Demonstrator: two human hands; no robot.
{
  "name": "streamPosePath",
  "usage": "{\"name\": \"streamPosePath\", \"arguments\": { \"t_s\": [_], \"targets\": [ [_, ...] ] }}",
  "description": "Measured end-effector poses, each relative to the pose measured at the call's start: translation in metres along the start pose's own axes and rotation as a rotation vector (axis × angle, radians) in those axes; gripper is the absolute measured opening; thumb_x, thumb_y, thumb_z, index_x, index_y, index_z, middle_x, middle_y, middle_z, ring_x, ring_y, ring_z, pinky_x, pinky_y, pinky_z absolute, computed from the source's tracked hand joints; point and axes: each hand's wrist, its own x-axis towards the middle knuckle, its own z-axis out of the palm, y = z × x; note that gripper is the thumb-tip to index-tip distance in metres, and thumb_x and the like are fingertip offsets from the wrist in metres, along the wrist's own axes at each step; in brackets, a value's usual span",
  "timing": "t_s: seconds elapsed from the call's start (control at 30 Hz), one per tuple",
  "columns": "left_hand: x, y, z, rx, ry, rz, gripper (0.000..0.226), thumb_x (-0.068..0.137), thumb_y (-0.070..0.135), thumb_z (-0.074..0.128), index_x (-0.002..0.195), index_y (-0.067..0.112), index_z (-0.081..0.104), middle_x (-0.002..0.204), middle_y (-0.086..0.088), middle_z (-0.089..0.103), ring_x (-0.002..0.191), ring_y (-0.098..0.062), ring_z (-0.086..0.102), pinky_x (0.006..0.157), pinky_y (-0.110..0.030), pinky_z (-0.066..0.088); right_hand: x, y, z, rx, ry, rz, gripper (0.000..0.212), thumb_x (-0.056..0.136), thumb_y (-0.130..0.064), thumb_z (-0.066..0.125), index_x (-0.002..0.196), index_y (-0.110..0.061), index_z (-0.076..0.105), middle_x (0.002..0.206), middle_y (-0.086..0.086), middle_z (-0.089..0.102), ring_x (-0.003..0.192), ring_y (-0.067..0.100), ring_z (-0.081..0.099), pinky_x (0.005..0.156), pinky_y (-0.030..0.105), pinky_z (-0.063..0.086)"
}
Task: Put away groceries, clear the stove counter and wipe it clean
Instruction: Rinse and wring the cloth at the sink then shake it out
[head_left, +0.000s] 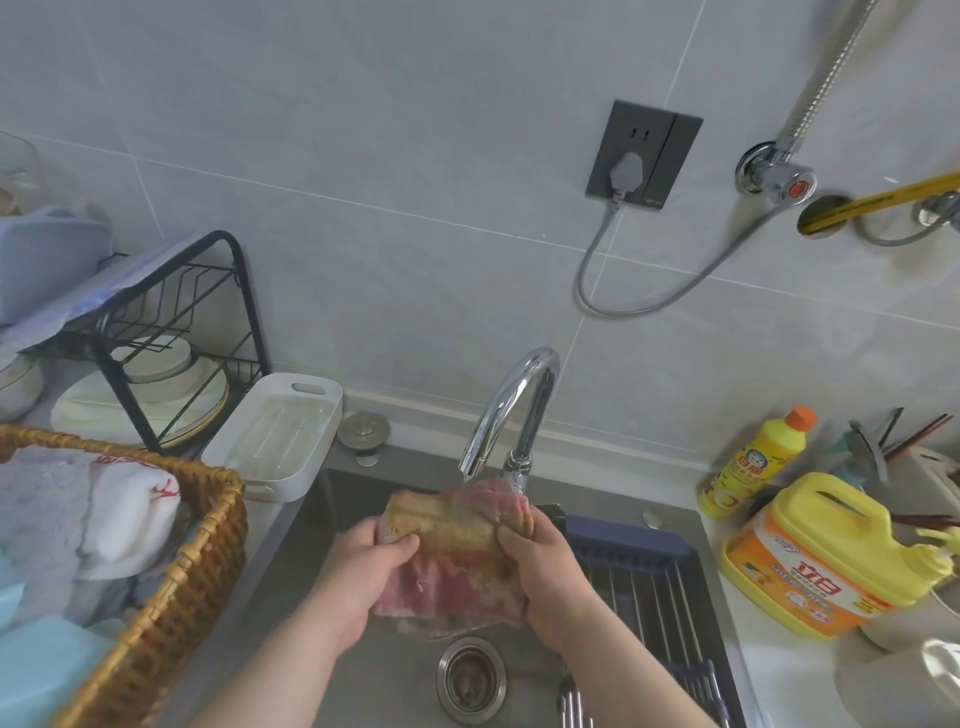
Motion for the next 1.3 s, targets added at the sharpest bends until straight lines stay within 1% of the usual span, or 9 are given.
{"name": "streamPosePath", "arguments": {
  "t_s": [0.2, 0.33, 0.6, 0.73, 0.87, 0.97, 1.07, 1.17, 1.3],
  "targets": [
    [0.001, 0.009, 0.027, -0.058, 0.042, 0.012, 0.012, 0.085, 0.021, 0.068, 0.093, 0.013, 0.062, 0.089, -0.013, 0.072, 0.084, -0.03, 0.069, 0.078, -0.043, 0.056, -0.003, -0.005, 0.005, 0.069, -0.027, 0.014, 0.022, 0.1, -0.009, 0.047, 0.113, -0.011, 0.064, 0.106, 0.023, 0.07, 0.097, 0.042, 0.068, 0.084, 0.06, 0.053],
    [-0.001, 0.007, 0.046, -0.016, 0.133, 0.065, 0.02, 0.085, 0.031, 0.068, 0.084, 0.011, 0.063, 0.082, -0.01, 0.071, 0.079, -0.025, 0.068, 0.073, -0.037, 0.056, -0.005, -0.004, 0.017, 0.042, -0.018, 0.052, 0.025, 0.1, -0.028, 0.051, 0.113, -0.01, 0.063, 0.104, 0.022, 0.071, 0.097, 0.036, 0.069, 0.083, 0.049, 0.056],
    [0.004, 0.006, 0.05, 0.088, 0.407, 0.371, 0.022, 0.097, 0.025, 0.047, 0.088, 0.009, 0.06, 0.077, 0.004, 0.063, 0.07, -0.012, 0.057, 0.062, -0.023, 0.037, 0.005, -0.001, 0.034, -0.743, 0.231, -0.171, 0.022, 0.102, -0.034, 0.039, 0.102, -0.025, 0.059, 0.098, -0.005, 0.061, 0.104, 0.021, 0.059, 0.082, 0.025, 0.037],
    [0.008, 0.007, 0.043, 0.065, 0.462, 0.333, 0.038, 0.096, 0.029, 0.047, 0.074, 0.002, 0.064, 0.067, -0.004, 0.065, 0.066, -0.018, 0.06, 0.064, -0.032, 0.044, 0.001, -0.002, 0.036, -0.751, 0.316, -0.201, 0.037, 0.101, -0.038, 0.039, 0.119, -0.016, 0.062, 0.109, -0.004, 0.065, 0.114, 0.024, 0.059, 0.083, 0.027, 0.039],
    [0.02, -0.002, 0.036, 0.067, 0.344, 0.047, 0.043, 0.089, 0.042, 0.055, 0.077, 0.003, 0.068, 0.076, -0.01, 0.069, 0.078, -0.028, 0.064, 0.076, -0.038, 0.05, 0.001, -0.009, 0.04, -0.47, 0.269, -0.118, 0.04, 0.099, -0.045, 0.041, 0.084, -0.017, 0.066, 0.085, 0.004, 0.071, 0.087, 0.023, 0.068, 0.073, 0.031, 0.053],
    [0.013, -0.007, 0.043, 0.238, 0.358, 0.22, 0.043, 0.082, 0.051, 0.052, 0.094, 0.01, 0.061, 0.091, -0.003, 0.065, 0.091, -0.022, 0.063, 0.075, -0.03, 0.046, 0.003, -0.011, 0.037, -0.292, 0.184, -0.034, 0.033, 0.1, -0.044, 0.043, 0.092, -0.022, 0.066, 0.091, 0.005, 0.072, 0.086, 0.019, 0.069, 0.069, 0.028, 0.056],
    [-0.005, -0.011, 0.068, 0.033, 0.003, 0.296, 0.044, 0.071, 0.065, 0.049, 0.099, 0.035, 0.064, 0.1, 0.009, 0.069, 0.093, 0.005, 0.063, 0.081, -0.017, 0.045, 0.004, -0.008, 0.041, -0.059, 0.123, 0.108, 0.038, 0.097, -0.045, 0.05, 0.114, -0.017, 0.067, 0.104, 0.009, 0.074, 0.101, 0.025, 0.069, 0.094, 0.041, 0.053],
    [-0.005, -0.016, 0.078, -0.468, -0.182, 0.058, 0.059, 0.065, 0.068, 0.064, 0.111, 0.031, 0.065, 0.116, -0.006, 0.068, 0.107, -0.017, 0.064, 0.096, -0.039, 0.047, 0.001, -0.011, 0.043, 0.036, 0.063, 0.237, 0.049, 0.095, -0.048, 0.053, 0.114, -0.006, 0.067, 0.103, 0.018, 0.072, 0.097, 0.033, 0.07, 0.086, 0.043, 0.056],
    [-0.003, -0.014, 0.065, -0.581, -0.331, -0.163, 0.059, 0.077, 0.054, 0.052, 0.114, 0.01, 0.064, 0.11, -0.02, 0.068, 0.098, -0.031, 0.068, 0.076, -0.037, 0.056, -0.003, -0.015, 0.036, 0.17, -0.025, 0.351, 0.059, 0.09, -0.055, 0.054, 0.102, 0.0, 0.072, 0.098, 0.023, 0.071, 0.09, 0.038, 0.069, 0.085, 0.047, 0.055]
  ]
}}
